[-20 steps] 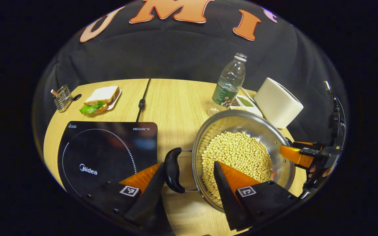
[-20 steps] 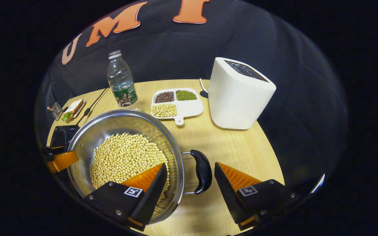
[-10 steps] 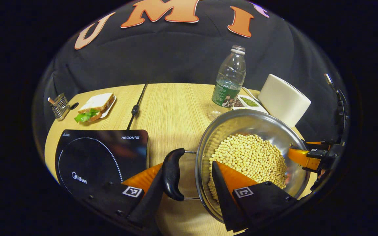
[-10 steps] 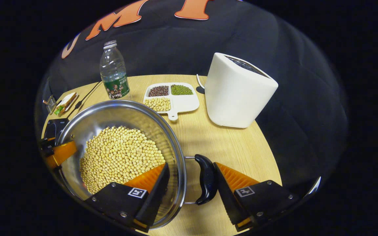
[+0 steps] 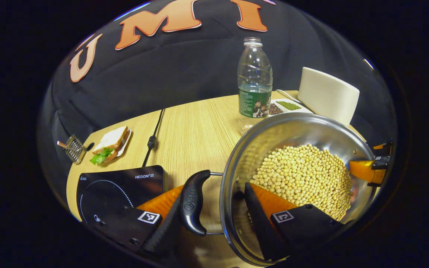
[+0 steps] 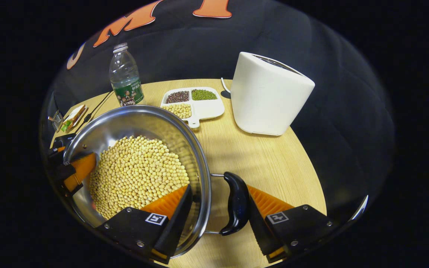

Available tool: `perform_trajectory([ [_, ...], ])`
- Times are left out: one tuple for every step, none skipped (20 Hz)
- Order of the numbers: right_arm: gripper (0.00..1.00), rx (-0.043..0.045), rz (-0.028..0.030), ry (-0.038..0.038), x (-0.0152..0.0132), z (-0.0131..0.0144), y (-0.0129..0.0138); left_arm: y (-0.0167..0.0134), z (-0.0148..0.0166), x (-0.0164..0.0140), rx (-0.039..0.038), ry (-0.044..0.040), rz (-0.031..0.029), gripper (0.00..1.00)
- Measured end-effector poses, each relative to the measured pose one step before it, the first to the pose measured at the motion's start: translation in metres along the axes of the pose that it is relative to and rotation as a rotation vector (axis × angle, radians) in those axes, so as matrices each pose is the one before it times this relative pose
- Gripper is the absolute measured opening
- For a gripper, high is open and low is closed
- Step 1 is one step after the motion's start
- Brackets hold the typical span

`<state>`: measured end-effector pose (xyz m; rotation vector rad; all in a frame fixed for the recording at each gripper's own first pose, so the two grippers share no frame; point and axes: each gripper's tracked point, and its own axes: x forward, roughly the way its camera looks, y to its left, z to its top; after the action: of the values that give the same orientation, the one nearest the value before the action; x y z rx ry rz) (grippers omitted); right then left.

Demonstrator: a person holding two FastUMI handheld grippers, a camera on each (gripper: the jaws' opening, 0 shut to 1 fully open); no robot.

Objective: First push the handle of the pot to place it horizontally, then grasp the pot with both hands and set it on the induction cooktop.

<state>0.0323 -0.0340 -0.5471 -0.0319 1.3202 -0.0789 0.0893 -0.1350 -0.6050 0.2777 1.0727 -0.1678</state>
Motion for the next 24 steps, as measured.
perform_trajectory([
  [0.82, 0.00521, 0.00185, 0.0016, -0.00063, -0.00003, -0.00007, -0.00157, 0.00133, 0.00251, -0.00218, -0.00163, -0.00513, 0.92],
  [0.82, 0.00783, 0.00299, 0.00378, -0.00137, -0.00032, 0.00036, 0.00115, 0.00061, 0.001, 0.00167, -0.00364, -0.00668, 0.97],
  [0.81, 0.00932, 0.00503, 0.00407, -0.00103, 0.00027, 0.00108, 0.00021, 0.00078, 0.00071, -0.00059, -0.0036, -0.00541, 0.94],
  [0.78, 0.01383, 0.00379, 0.00236, 0.0001, -0.00003, 0.00056, 0.00033, 0.00208, 0.0006, -0.00579, -0.006, -0.00497, 0.93],
  [0.72, 0.01875, 0.00501, 0.00196, -0.00005, 0.0, 0.00067, 0.00051, 0.00178, 0.00055, -0.0125, -0.00566, -0.00709, 0.91],
  [0.73, 0.01555, 0.00399, -0.00107, -0.0006, 0.00032, -0.00074, 0.00063, 0.00149, -0.00087, -0.01955, -0.00382, -0.00668, 0.89],
  [0.71, 0.00782, 0.00201, -0.00421, 0.00008, 0.00106, 0.00058, -0.00046, 0.00056, -0.00056, -0.01134, -0.00374, -0.00729, 0.84],
  [0.69, 0.00027, 0.00135, -0.00328, -0.00078, -0.00113, -0.00122, -0.00163, -0.00131, 0.00026, -0.00254, 0.00522, -0.00144, 0.8],
  [0.67, 0.00373, 0.00271, 0.00133, -0.00158, 0.00006, -0.00032, 0.00014, -0.00136, -0.00174, 0.00422, -0.00243, 0.00533, 0.8],
  [0.66, 0.0094, 0.00326, 0.00211, 0.00001, 0.00082, 0.00068, 0.0012, 0.00073, -0.00086, -0.00019, -0.00076, 0.00521, 0.8],
  [0.65, 0.00594, 0.00478, -0.00076, -0.00152, 0.00071, 0.00101, -0.00057, -0.00088, -0.00202, -0.00614, -0.00006, 0.00542, 0.79],
  [0.64, 0.00205, 0.00182, -0.00436, -0.00122, 0.00089, -0.00035, 0.00085, 0.00108, -0.00154, -0.00139, -0.00492, 0.00505, 0.79],
  [0.64, -0.00251, -0.00032, -0.00761, -0.00188, 0.00156, 0.00103, 0.00235, 0.00098, -0.00257, 0.00534, -0.009, 0.00764, 0.8],
  [0.64, -0.0007, 0.0007, -0.00728, -0.00401, 0.00119, -0.00188, 0.00318, 0.0044, -0.00387, 0.006, -0.01224, 0.00748, 0.77],
  [0.64, 0.00441, 0.00471, -0.0099, -0.00359, 0.00328, 0.00157, 0.0023, 0.00399, -0.00529, 0.00375, -0.01309, 0.00762, 0.8],
  [0.64, 0.00641, 0.00478, -0.01329, -0.00531, 0.00356, 0.00176, 0.00402, 0.00506, -0.00547, 0.00615, -0.01434, 0.00738, 0.79],
  [0.64, 0.00485, 0.0044, -0.0067, -0.00532, 0.00291, 0.00462, 0.00417, 0.00483, -0.00683, 0.00263, -0.01243, 0.00836, 0.77],
  [0.64, 0.00168, 0.00437, -0.00798, -0.00143, 0.00276, 0.00277, 0.00395, 0.00306, -0.00724, 0.002, -0.00937, 0.00799, 0.77],
  [0.59, -0.00177, 0.00452, -0.00907, -0.00325, 0.00248, 0.00496, 0.00448, 0.00236, -0.00754, -0.00352, -0.00504, 0.00765, 0.79],
  [0.63, -0.00363, 0.00462, -0.00752, -0.01013, 0.00121, 0.00705, 0.00565, 0.00201, -0.00673, -0.00474, -0.00532, 0.00645, 0.79],
  [0.63, -0.0049, 0.00581, -0.00739, -0.00559, 0.00314, 0.00655, 0.00523, 0.00288, -0.0087, -0.00532, -0.00671, 0.00764, 0.79],
  [0.63, -0.00955, 0.00747, -0.008, -0.00011, 0.0048, 0.00336, 0.00679, 0.00099, -0.00538, -0.00461, -0.00207, 0.00865, 0.79],
  [0.63, -0.00691, 0.00929, -0.00299, -0.00303, 0.0013, 0.0079, 0.00728, 0.00168, -0.00637, -0.00715, -0.00402, 0.00917, 0.82],
  [0.63, -0.0026, 0.00795, -0.0043, -0.00323, 0.0016, 0.00753, 0.00789, -0.00027, -0.00635, -0.00818, 0.00224, 0.00958, 0.79],
])
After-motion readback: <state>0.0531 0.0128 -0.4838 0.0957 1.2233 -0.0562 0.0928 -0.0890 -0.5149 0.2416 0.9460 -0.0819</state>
